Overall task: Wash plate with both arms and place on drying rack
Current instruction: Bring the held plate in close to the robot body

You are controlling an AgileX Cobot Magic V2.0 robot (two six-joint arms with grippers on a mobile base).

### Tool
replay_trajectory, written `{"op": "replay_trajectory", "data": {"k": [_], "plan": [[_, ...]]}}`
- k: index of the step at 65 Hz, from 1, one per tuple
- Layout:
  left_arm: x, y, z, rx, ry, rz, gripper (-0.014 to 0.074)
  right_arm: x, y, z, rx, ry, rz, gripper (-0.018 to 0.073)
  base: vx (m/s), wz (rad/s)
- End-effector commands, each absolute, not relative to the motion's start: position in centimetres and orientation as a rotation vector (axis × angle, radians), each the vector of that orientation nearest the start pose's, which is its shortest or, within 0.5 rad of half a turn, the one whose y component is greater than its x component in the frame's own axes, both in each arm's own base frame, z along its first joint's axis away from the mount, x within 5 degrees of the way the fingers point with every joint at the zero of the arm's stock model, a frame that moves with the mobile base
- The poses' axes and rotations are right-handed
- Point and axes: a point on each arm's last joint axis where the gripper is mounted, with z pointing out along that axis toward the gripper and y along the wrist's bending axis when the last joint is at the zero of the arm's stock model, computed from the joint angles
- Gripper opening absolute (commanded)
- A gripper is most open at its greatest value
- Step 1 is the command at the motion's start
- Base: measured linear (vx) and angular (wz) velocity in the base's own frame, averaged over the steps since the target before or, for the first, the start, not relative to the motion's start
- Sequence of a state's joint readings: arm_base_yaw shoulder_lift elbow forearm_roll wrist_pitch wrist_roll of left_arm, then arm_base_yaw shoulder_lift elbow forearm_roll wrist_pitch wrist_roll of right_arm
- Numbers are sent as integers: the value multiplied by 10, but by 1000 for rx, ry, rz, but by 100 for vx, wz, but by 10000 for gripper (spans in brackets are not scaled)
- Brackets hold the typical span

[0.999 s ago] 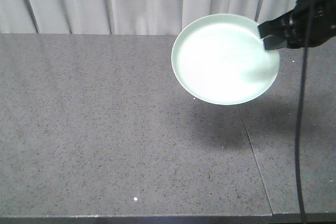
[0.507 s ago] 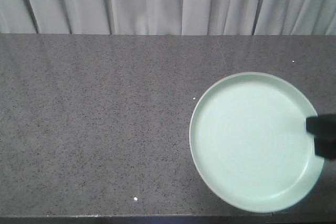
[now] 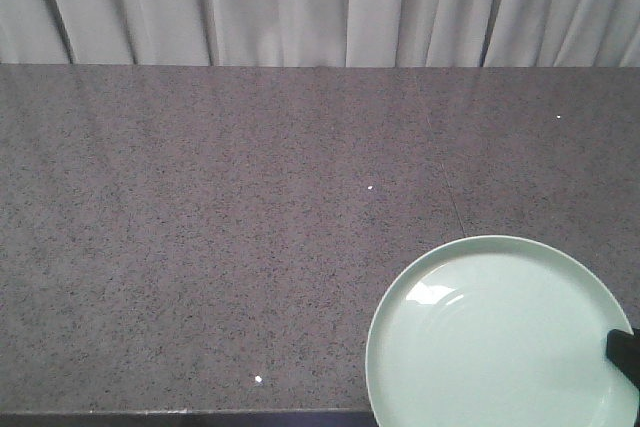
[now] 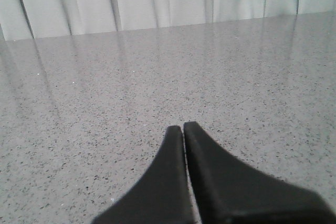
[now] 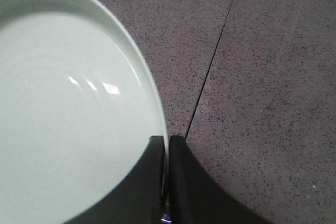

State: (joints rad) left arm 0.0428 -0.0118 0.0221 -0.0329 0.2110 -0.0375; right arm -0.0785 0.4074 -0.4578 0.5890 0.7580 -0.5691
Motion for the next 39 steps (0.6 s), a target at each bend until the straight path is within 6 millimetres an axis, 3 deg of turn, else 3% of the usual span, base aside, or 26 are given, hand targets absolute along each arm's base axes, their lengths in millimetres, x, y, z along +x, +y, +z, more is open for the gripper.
{"op": "replay_trajectory", "data": {"k": [1, 39], "plan": [[54, 2, 201, -95, 1597, -31, -6, 79, 27, 298, -233, 1966, 280, -1, 0, 0], [54, 2, 201, -95, 1597, -31, -6, 79, 28, 297, -233, 1968, 284, -1, 0, 0]]}}
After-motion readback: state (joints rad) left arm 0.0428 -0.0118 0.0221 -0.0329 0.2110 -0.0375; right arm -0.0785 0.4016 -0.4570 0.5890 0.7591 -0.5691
